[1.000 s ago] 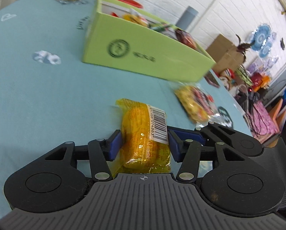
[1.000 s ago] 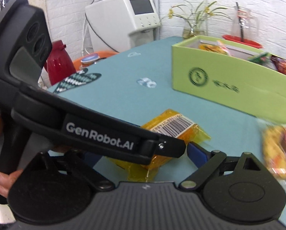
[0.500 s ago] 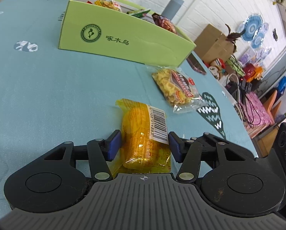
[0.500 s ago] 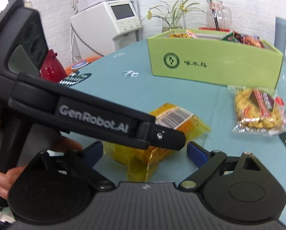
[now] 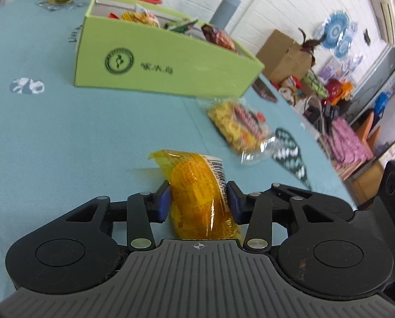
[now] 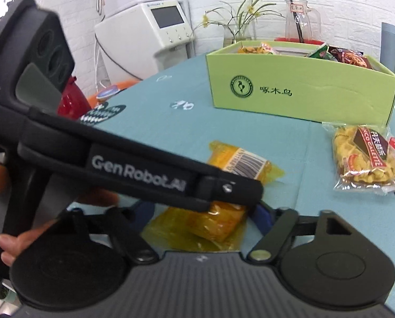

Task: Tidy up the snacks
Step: 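Carry the orange cake into the green box and open the left gripper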

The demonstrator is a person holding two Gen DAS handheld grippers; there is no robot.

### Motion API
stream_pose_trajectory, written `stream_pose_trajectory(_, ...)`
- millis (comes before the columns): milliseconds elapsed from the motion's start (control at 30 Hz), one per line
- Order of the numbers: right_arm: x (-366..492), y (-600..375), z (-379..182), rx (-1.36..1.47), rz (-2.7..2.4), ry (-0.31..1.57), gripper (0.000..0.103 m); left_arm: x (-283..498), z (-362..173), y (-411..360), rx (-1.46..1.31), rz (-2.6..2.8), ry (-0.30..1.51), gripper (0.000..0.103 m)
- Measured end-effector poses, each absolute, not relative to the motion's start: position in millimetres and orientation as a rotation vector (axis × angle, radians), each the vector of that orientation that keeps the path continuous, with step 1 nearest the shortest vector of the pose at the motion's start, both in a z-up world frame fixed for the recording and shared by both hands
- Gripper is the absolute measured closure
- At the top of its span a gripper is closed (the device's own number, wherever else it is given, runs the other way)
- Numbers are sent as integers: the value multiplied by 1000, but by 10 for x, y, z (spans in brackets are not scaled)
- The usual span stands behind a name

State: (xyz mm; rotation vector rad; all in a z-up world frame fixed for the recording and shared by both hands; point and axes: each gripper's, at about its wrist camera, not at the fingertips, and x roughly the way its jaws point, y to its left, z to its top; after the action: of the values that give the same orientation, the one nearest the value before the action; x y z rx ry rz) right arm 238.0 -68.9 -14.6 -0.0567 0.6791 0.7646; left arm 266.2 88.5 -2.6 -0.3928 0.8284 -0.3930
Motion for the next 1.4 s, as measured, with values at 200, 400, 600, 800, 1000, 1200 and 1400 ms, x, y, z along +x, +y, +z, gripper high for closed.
stream_pose_trajectory(200,2819,-467,410,-149,755,492,32,3149,613,1055,-386,-394,679,79)
stream_pose_trajectory(400,3644,-120,741,-239,729,418,23,4128,1050,1130,-331,-356,616,77)
stream_pose_trajectory(600,4497,-63,481,-165,749,604,27,5005,648,1133,-354,-322,749,75)
stream_pose_trajectory(800,4640,-42,254,-118,773,644,21,5011,432,1193,-311,-267,728,38)
stream_pose_trajectory(1000,4199,-244,587,-148,717,506,9,4653,790,1273,-343,-281,608,33)
stream_pose_trajectory(1200,3364,-924,858,-127,646,381,9,3930,1121,1149,-354,-360,494,22)
stream_pose_trajectory(1400,2836,-1443,297,-79,527,518,3,3417,715,752,-396,-475,586,20)
